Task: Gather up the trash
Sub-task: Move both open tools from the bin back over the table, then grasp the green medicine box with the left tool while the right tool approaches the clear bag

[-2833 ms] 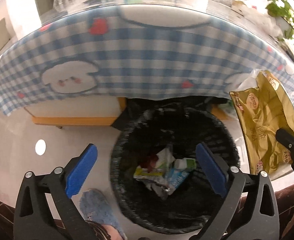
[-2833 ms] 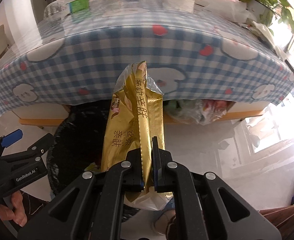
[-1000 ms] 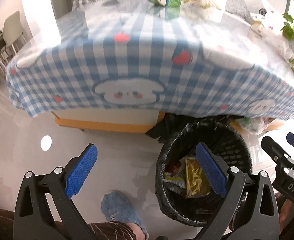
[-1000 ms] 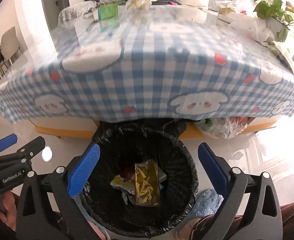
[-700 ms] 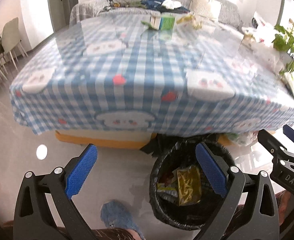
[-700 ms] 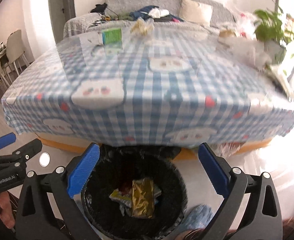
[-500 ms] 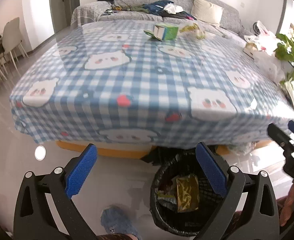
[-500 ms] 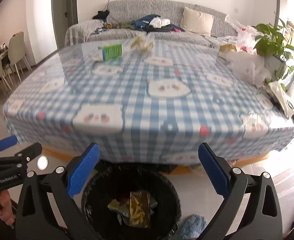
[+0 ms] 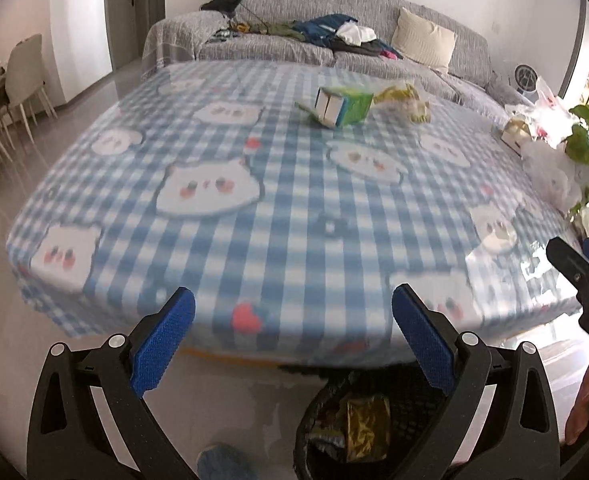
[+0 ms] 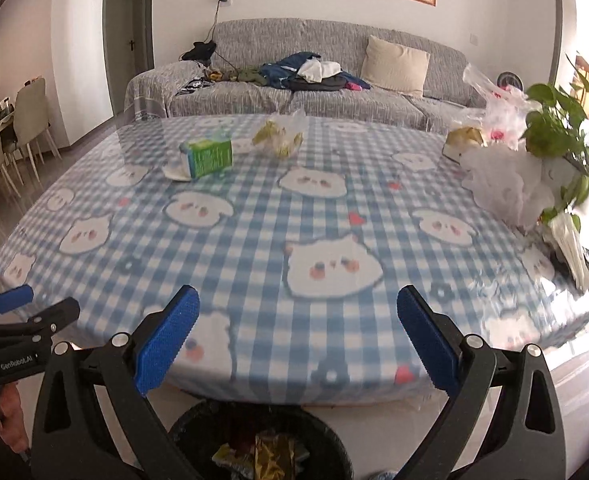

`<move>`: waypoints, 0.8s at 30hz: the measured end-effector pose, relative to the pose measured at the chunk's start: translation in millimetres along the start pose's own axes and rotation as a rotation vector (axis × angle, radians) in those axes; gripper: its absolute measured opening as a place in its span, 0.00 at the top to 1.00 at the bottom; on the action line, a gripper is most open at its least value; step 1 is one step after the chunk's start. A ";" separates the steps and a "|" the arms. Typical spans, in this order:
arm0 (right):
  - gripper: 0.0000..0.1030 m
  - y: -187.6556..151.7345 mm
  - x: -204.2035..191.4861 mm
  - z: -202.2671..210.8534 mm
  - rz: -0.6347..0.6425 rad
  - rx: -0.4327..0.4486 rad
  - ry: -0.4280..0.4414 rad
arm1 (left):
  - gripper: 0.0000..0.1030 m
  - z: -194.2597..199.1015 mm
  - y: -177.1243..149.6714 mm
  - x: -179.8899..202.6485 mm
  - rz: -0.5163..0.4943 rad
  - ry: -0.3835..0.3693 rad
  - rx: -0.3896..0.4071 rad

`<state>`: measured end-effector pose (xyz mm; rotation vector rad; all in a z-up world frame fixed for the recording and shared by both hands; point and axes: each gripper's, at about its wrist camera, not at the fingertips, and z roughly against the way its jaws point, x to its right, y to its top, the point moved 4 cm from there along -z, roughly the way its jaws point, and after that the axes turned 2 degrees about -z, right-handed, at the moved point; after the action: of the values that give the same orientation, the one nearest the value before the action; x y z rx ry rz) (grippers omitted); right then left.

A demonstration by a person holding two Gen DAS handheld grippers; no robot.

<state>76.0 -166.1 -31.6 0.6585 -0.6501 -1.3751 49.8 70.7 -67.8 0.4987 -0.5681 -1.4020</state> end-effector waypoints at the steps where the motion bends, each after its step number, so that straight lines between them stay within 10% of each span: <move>1: 0.08 5.5 -0.2 -4.2 0.005 0.002 0.001 | 0.06 -2.8 7.0 1.9 -0.002 -0.004 0.002; 24: 0.08 91.6 14.3 -115.9 -0.042 -0.031 0.020 | 0.06 -111.5 128.7 20.8 -0.023 0.023 0.004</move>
<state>224.2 -168.1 -39.1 0.6634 -0.6007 -1.4134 221.2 63.0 -70.5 0.5254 -0.5488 -1.4153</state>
